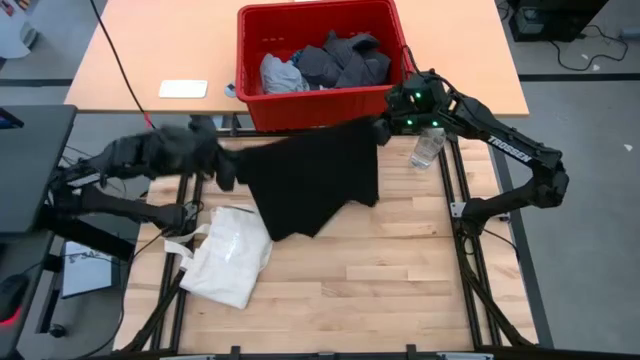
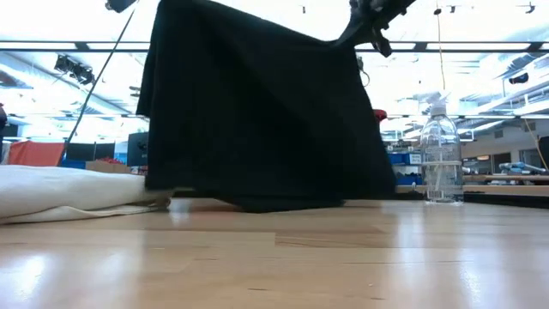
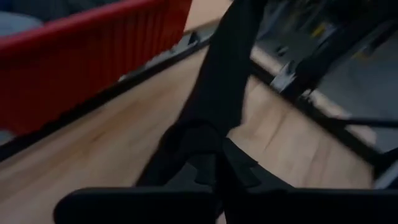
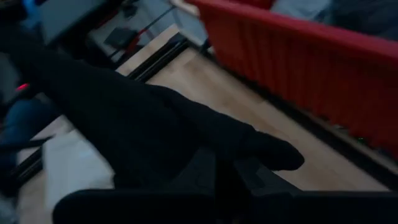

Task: Fold Laundry from Bin
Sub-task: Fold the black shirt

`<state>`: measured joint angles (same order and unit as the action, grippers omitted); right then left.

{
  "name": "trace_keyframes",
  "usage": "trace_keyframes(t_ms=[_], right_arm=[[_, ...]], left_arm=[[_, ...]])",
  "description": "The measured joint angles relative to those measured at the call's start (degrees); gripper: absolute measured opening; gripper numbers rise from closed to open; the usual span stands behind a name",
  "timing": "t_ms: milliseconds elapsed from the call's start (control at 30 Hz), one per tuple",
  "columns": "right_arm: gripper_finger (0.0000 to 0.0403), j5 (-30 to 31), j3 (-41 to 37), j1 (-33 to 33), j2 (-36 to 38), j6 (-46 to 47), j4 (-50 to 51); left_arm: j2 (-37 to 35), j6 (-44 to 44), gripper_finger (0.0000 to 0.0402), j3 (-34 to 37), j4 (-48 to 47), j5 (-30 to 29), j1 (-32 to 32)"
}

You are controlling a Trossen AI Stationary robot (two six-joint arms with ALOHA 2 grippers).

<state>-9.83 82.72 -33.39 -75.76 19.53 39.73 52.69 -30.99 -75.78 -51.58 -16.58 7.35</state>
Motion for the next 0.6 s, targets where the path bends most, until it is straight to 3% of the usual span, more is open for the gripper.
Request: trace_keyframes(t_ms=[167, 300, 467, 600], right_arm=[[0.0015, 6.6, 1.1, 0.1, 0.3, 0.0, 0.1], [0.0015, 10.5, 2.8, 1.2, 2.1, 1.1, 1.5], [0.0015, 12.9, 3.1, 4.9, 4.2, 5.7, 10.9], [0.0015, 12.1, 3.1, 10.4, 4.3, 13.9, 21.3]], left_arm=[[0.4, 6.4, 0.0015, 0.0, 3.4, 19.1, 13.9], [0.9, 9.8, 0.0017, 0.0, 5.7, 29.6, 20.9], [1.8, 14.2, 0.0018, -1.6, 7.1, 36.8, 24.9], [3.3, 14.7, 0.0018, -1.6, 0.9, 44.6, 22.6]])
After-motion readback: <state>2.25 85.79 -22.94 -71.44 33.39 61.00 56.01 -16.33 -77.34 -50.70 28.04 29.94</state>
